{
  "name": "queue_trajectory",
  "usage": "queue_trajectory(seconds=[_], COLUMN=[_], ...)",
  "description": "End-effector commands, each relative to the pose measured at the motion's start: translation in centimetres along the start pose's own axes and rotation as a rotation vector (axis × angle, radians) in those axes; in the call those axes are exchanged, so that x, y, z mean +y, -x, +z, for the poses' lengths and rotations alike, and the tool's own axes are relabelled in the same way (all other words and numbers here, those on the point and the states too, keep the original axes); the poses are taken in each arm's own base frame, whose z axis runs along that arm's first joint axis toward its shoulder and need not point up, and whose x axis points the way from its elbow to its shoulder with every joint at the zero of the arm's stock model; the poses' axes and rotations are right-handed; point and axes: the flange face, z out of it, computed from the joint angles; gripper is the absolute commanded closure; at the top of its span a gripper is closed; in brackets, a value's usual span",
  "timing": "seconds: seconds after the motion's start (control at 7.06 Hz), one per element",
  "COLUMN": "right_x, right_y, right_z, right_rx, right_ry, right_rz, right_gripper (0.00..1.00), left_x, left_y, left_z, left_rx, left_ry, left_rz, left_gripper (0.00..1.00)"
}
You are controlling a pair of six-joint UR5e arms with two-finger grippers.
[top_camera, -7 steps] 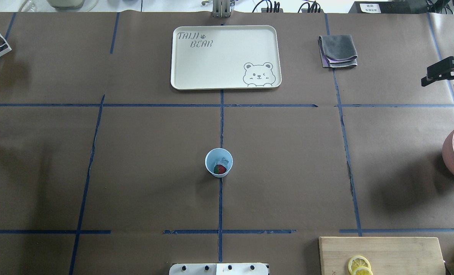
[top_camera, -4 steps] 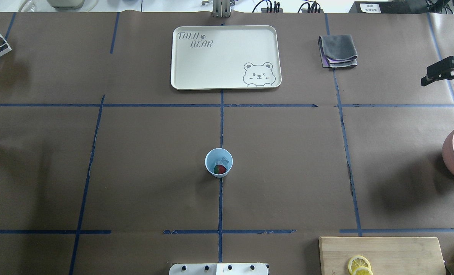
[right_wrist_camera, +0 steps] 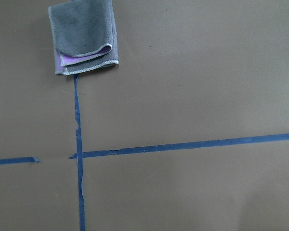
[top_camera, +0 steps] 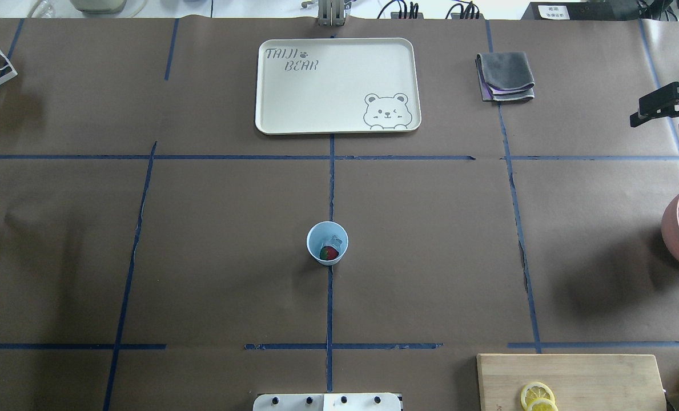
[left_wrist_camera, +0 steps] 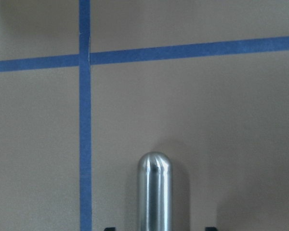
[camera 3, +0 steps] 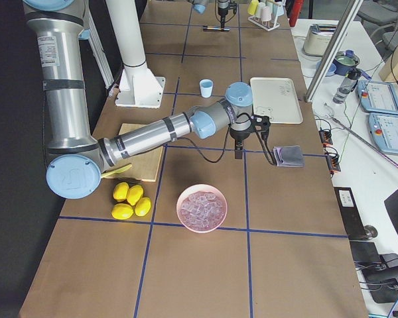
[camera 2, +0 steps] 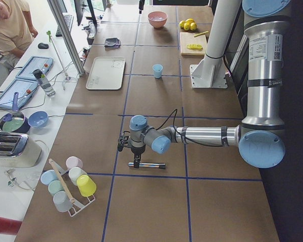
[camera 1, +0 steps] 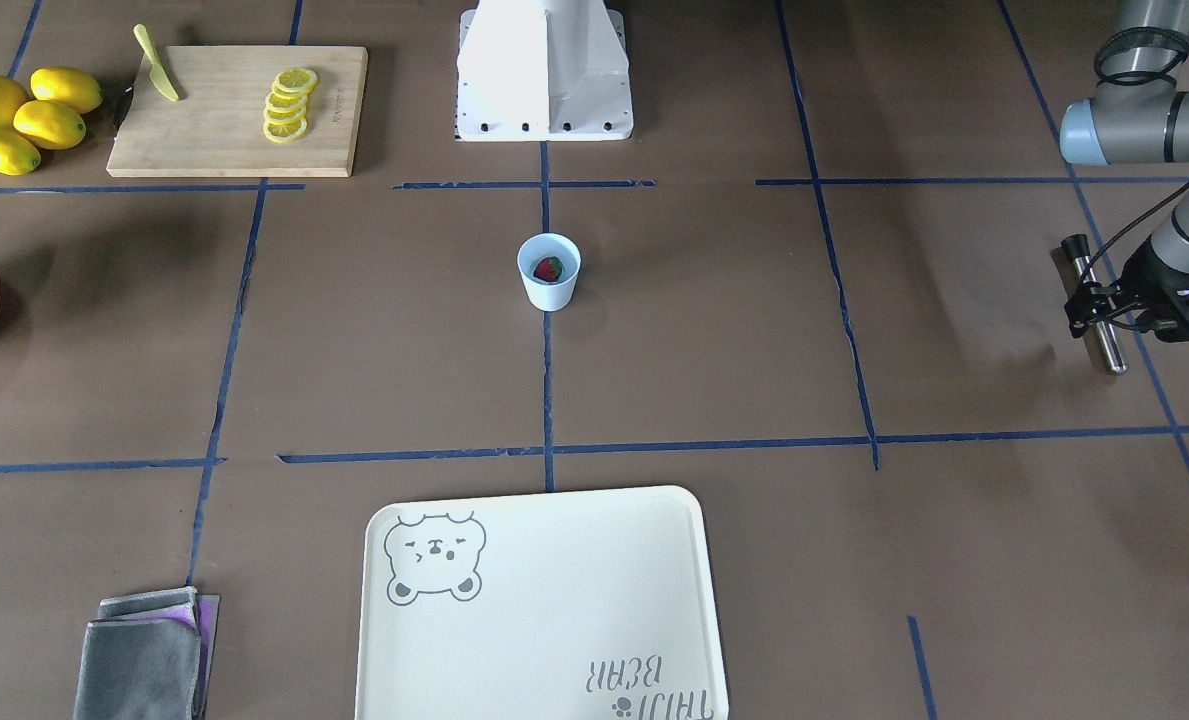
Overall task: Mash ice and strawberries in cup
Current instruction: 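Lower the muddler onto the table with the left gripper and release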
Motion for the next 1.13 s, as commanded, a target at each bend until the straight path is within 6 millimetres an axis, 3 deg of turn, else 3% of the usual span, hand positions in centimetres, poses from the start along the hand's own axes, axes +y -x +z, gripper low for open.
queue_trajectory(seconds=[0.0, 0.14, 0.43, 0.57, 0.71, 0.99], right_x=[-1.0, -1.7, -2.4, -1.8, -1.6, -1.1], right_y=[-3.4, -5.7, -11.7, -15.6, -19.8, -25.0], right_z=[-1.9, -2.7, -4.5, -3.8, -2.6, -0.9], right_rx=[0.003, 0.02, 0.082, 0.109, 0.121, 0.11], right_ry=[-0.017, -0.007, 0.048, 0.112, 0.181, 0.232], right_rz=[-0.032, -0.05, -0.147, -0.22, -0.26, -0.208], right_gripper=[0.01, 0.01, 0.01, 0.01, 0.01, 0.01], left_x=[-1.5, -2.1, -2.4, -1.7, -0.7, 2.0], left_y=[0.4, 2.0, 10.0, 12.0, 13.5, 13.3], left_z=[-5.4, -8.1, -15.4, -17.7, -18.6, -17.8], left_rx=[0.105, 0.118, 0.035, 0.036, 0.136, 0.261], left_ry=[-0.043, -0.045, 0.009, 0.042, 0.057, 0.087], left_rz=[-0.025, 0.032, 0.129, 0.105, 0.032, -0.017], left_gripper=[0.0, 0.0, 0.0, 0.0, 0.0, 0.0])
